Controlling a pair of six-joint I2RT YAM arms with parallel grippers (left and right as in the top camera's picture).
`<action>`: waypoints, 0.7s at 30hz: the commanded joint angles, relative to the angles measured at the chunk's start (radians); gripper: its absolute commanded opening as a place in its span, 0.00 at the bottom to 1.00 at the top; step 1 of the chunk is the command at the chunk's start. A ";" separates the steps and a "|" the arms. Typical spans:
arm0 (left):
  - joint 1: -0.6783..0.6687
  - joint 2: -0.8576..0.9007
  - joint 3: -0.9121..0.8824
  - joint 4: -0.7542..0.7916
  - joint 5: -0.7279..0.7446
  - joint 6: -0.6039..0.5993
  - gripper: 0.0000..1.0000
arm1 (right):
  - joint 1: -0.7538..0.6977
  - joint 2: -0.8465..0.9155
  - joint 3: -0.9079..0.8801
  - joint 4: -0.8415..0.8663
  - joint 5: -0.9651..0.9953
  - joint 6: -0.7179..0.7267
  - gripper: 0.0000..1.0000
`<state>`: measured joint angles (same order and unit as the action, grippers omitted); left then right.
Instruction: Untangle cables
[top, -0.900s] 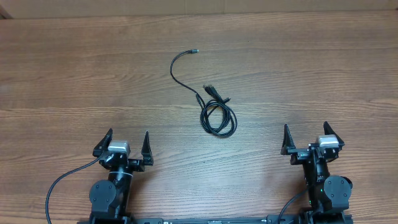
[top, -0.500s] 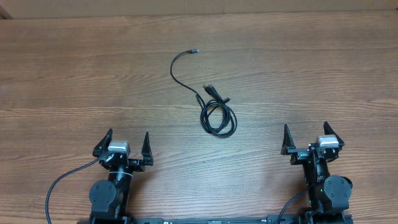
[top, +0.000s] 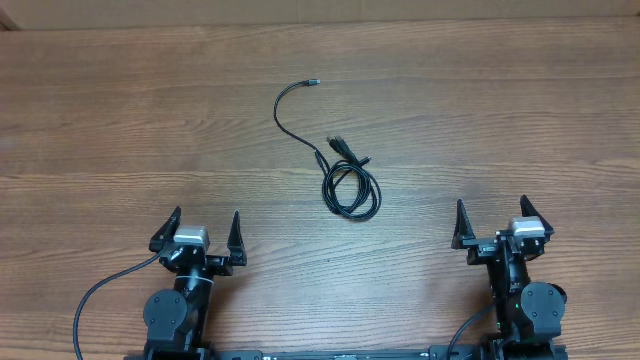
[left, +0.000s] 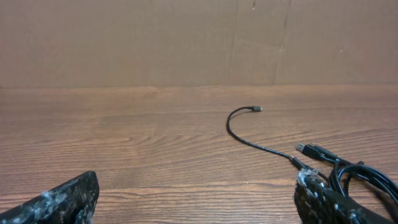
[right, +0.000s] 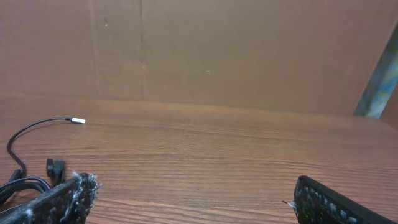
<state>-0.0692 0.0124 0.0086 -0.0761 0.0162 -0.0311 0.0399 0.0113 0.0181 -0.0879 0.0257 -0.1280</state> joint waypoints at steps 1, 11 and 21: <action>0.008 -0.008 -0.003 0.000 0.016 -0.021 1.00 | -0.001 -0.006 -0.010 0.006 -0.005 -0.001 1.00; 0.008 -0.008 -0.003 -0.001 -0.004 -0.021 1.00 | -0.001 -0.006 -0.010 0.006 -0.005 -0.001 1.00; 0.008 -0.008 -0.003 0.051 0.029 -0.130 0.99 | -0.001 -0.006 -0.010 0.006 -0.005 -0.001 1.00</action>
<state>-0.0692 0.0124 0.0086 -0.0525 0.0238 -0.0662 0.0399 0.0113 0.0181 -0.0875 0.0257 -0.1276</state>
